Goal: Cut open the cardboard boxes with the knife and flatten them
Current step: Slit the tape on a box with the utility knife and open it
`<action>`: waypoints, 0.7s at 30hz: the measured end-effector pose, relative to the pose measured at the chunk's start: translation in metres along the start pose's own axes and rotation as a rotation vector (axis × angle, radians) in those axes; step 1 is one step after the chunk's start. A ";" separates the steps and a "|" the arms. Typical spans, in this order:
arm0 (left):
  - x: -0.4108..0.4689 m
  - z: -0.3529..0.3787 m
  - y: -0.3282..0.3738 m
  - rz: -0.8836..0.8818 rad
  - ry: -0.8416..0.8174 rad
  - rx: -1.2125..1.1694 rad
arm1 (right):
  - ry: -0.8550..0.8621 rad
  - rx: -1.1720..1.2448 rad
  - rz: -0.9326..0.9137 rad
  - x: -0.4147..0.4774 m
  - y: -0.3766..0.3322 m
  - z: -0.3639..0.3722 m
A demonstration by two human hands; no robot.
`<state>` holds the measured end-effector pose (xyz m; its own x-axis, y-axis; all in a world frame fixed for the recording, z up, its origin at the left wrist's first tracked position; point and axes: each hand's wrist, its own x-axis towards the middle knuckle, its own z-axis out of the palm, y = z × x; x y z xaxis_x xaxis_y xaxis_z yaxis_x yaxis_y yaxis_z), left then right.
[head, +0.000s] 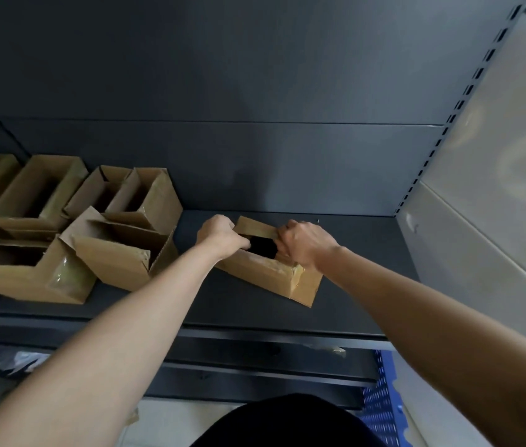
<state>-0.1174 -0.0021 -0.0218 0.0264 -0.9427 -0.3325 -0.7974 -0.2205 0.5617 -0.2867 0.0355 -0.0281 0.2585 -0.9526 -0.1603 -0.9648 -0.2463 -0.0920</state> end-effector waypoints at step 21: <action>0.017 -0.014 0.002 0.092 -0.049 0.193 | -0.183 0.575 0.358 0.000 -0.009 -0.008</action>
<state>-0.1104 -0.0222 -0.0158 -0.0778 -0.9422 -0.3259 -0.8957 -0.0774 0.4378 -0.2783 0.0362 -0.0191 -0.0176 -0.8998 -0.4360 -0.8265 0.2585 -0.5001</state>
